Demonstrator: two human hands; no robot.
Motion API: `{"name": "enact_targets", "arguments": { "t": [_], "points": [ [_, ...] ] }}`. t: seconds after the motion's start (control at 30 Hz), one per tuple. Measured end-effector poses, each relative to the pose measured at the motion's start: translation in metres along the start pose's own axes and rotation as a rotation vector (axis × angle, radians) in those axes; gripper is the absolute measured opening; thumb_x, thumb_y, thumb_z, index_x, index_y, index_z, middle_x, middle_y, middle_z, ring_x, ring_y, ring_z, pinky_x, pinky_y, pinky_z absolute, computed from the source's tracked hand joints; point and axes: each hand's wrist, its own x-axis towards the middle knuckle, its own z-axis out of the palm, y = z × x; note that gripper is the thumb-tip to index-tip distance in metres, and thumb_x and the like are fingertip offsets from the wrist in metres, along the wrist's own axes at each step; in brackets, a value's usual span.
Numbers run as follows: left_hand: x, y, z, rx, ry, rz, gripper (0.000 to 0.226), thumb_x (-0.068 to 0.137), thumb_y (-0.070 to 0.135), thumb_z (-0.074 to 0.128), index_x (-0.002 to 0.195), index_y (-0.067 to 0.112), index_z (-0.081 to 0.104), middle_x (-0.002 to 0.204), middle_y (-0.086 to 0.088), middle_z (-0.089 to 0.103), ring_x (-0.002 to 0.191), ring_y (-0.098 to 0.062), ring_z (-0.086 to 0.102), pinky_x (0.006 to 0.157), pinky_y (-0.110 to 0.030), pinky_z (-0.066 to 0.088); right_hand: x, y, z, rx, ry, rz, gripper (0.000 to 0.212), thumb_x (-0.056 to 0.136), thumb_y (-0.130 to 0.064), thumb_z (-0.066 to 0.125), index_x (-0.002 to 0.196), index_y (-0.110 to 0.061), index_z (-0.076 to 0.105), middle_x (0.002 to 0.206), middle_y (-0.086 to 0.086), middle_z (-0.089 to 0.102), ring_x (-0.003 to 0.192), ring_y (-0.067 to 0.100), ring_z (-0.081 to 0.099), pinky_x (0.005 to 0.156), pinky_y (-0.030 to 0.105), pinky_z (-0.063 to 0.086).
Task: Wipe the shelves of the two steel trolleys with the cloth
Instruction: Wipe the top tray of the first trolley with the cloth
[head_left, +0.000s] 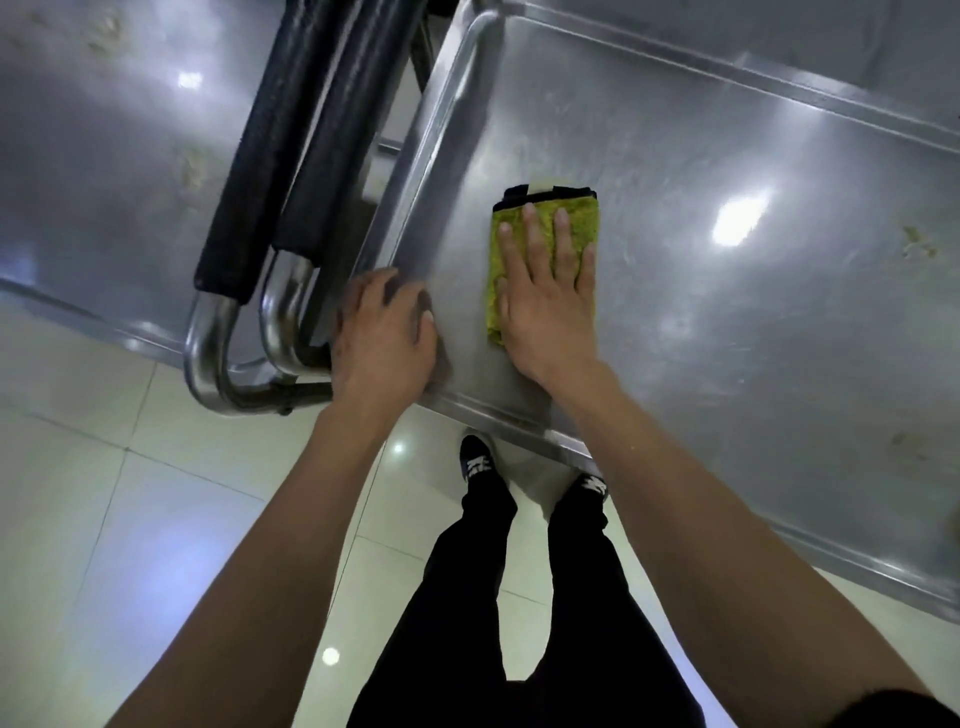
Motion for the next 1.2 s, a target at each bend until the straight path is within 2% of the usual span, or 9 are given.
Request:
{"name": "enact_targets", "arguments": {
  "t": [0.13, 0.27, 0.4, 0.57, 0.63, 0.73, 0.8, 0.9, 1.2],
  "points": [
    [-0.002, -0.016, -0.001, 0.021, -0.030, -0.045, 0.040, 0.096, 0.029, 0.049, 0.133, 0.016, 0.057, 0.144, -0.007, 0.047, 0.137, -0.028, 0.036, 0.111, -0.048, 0.036, 0.020, -0.036, 0.009, -0.016, -0.013, -0.072, 0.061, 0.105, -0.036, 0.026, 0.161, -0.022, 0.008, 0.169, 0.006, -0.002, 0.154, 0.035, -0.008, 0.122, 0.061, 0.003],
    [-0.002, -0.021, -0.002, -0.049, -0.011, -0.052, 0.027, 0.094, 0.019, 0.049, 0.117, 0.012, 0.059, 0.134, -0.006, 0.050, 0.123, -0.026, 0.048, 0.098, -0.044, 0.047, 0.041, -0.070, 0.016, -0.036, -0.038, -0.208, 0.082, 0.095, -0.041, 0.057, 0.161, -0.020, 0.014, 0.169, 0.008, 0.005, 0.154, 0.037, -0.002, 0.121, 0.063, 0.007],
    [-0.002, -0.031, -0.007, -0.115, -0.006, -0.084, 0.024, 0.092, 0.014, 0.051, 0.114, 0.010, 0.057, 0.129, -0.006, 0.052, 0.114, -0.024, 0.054, 0.089, -0.046, 0.052, 0.053, -0.085, 0.018, -0.043, -0.055, -0.265, 0.079, 0.095, -0.044, 0.054, 0.160, -0.021, 0.016, 0.169, 0.005, 0.008, 0.155, 0.035, -0.001, 0.121, 0.062, 0.009],
    [-0.001, -0.027, -0.010, 0.054, -0.072, -0.074, 0.034, 0.090, 0.020, 0.055, 0.123, 0.012, 0.052, 0.138, -0.009, 0.042, 0.110, -0.031, 0.057, 0.084, -0.048, 0.054, 0.043, -0.072, 0.013, -0.010, -0.047, -0.307, 0.070, 0.100, -0.038, 0.043, 0.161, -0.021, 0.014, 0.169, 0.005, 0.005, 0.155, 0.033, -0.004, 0.122, 0.060, 0.008],
    [0.000, -0.021, -0.009, 0.086, -0.096, -0.092, 0.033, 0.093, 0.026, 0.053, 0.123, 0.012, 0.052, 0.139, -0.011, 0.041, 0.110, -0.034, 0.057, 0.086, -0.048, 0.053, 0.031, -0.059, 0.010, 0.008, -0.049, -0.263, 0.067, 0.103, -0.038, 0.037, 0.161, -0.022, 0.010, 0.169, 0.004, 0.000, 0.155, 0.031, -0.008, 0.122, 0.058, 0.005],
    [-0.001, -0.007, -0.003, 0.185, -0.108, -0.063, 0.040, 0.095, 0.033, 0.050, 0.129, 0.012, 0.052, 0.146, -0.014, 0.037, 0.134, -0.037, 0.040, 0.103, -0.052, 0.043, 0.009, -0.033, 0.006, 0.045, -0.031, -0.151, 0.057, 0.108, -0.034, 0.024, 0.162, -0.024, 0.007, 0.169, 0.002, -0.004, 0.155, 0.029, -0.011, 0.123, 0.056, 0.003],
    [-0.003, 0.010, 0.002, 0.234, -0.081, 0.025, 0.041, 0.095, 0.035, 0.048, 0.130, 0.015, 0.053, 0.146, -0.013, 0.039, 0.141, -0.034, 0.031, 0.109, -0.051, 0.036, -0.006, -0.015, 0.002, 0.073, -0.028, -0.101, 0.056, 0.109, -0.035, 0.022, 0.162, -0.024, 0.006, 0.169, 0.001, -0.005, 0.155, 0.027, -0.013, 0.123, 0.056, 0.002],
    [-0.003, 0.048, 0.014, 0.216, -0.042, 0.191, 0.036, 0.096, 0.035, 0.046, 0.126, 0.019, 0.057, 0.143, -0.009, 0.045, 0.139, -0.027, 0.034, 0.106, -0.048, 0.036, -0.027, 0.019, -0.002, 0.084, -0.023, -0.047, 0.058, 0.107, -0.035, 0.021, 0.162, -0.024, 0.004, 0.169, 0.001, -0.008, 0.154, 0.026, -0.014, 0.124, 0.056, 0.003],
    [-0.010, 0.179, 0.055, 0.145, -0.147, 0.474, 0.038, 0.097, 0.030, 0.046, 0.130, 0.016, 0.058, 0.146, -0.005, 0.047, 0.136, -0.027, 0.036, 0.101, -0.046, 0.040, -0.111, 0.160, -0.021, 0.118, 0.075, 0.240, 0.058, 0.107, -0.032, 0.027, 0.162, -0.024, 0.009, 0.169, 0.001, -0.004, 0.155, 0.026, -0.011, 0.123, 0.056, 0.004]
  ]
}}
